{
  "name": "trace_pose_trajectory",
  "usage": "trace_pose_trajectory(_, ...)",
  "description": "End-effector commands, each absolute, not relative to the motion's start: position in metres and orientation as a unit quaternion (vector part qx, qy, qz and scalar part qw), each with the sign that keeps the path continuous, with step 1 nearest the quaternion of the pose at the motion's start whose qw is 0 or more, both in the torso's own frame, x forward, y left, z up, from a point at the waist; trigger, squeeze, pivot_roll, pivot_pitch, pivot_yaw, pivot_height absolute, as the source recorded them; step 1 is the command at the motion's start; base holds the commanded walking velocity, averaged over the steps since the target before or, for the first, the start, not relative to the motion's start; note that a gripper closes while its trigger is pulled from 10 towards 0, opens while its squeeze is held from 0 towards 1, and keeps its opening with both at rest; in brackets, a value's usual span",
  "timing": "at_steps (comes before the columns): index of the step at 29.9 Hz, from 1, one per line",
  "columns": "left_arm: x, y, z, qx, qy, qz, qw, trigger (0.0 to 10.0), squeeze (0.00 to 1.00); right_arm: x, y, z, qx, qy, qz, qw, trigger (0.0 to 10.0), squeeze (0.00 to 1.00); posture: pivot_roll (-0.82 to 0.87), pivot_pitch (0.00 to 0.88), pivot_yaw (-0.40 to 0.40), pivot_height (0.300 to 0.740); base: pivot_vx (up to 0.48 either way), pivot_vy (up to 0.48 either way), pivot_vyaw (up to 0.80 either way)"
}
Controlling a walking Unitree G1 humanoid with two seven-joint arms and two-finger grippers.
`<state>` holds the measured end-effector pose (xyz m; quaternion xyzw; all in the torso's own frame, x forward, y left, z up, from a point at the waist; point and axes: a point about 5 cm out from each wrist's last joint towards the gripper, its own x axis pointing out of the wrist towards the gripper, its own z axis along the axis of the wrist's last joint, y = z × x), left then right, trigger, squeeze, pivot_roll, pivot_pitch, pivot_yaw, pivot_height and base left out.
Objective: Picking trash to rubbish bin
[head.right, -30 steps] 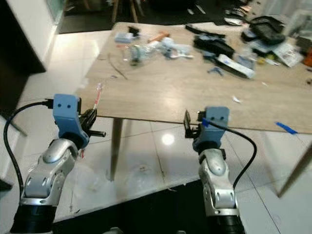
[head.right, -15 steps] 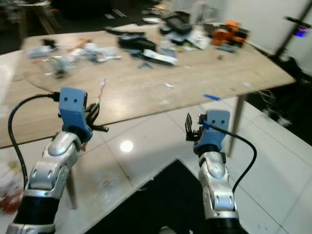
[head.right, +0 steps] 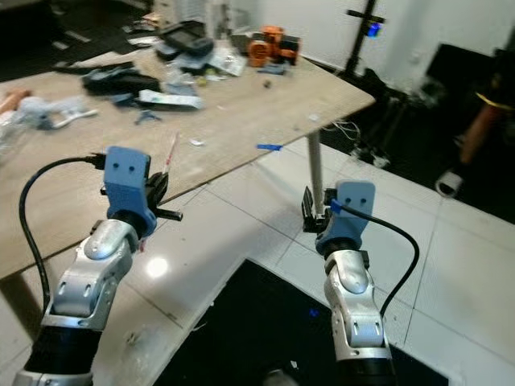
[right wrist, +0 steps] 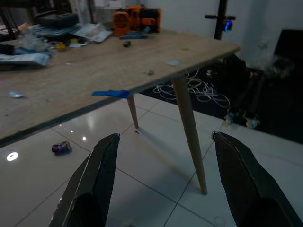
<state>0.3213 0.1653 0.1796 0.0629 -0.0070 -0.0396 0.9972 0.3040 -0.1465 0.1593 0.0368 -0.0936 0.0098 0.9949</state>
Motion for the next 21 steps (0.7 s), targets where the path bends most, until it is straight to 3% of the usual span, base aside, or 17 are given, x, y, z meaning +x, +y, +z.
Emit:
trace_pose_trajectory(1,0.321,0.166,0.175,0.069,-0.001,-0.037,0.997,10.0,0.00,0.303,-0.147,0.156,0.038,-0.087,0.010,0.995,10.0,0.00,-0.01,0.117,0.010,0.740,0.000,0.000,-0.80)
trace_pose_trajectory(7,0.322,0.160,0.179,0.062,-0.011,-0.056,0.996,10.0,0.00,0.300,-0.149,0.151,0.038,-0.082,0.009,0.996,10.0,0.00,-0.01,0.110,0.015,0.740,0.000,0.000,-0.80)
trace_pose_trajectory(21,0.319,0.181,0.177,0.064,-0.020,-0.037,0.997,10.0,0.00,0.295,-0.155,0.138,0.046,-0.060,-0.010,0.997,10.0,0.00,-0.01,0.112,0.014,0.740,0.000,0.000,-0.80)
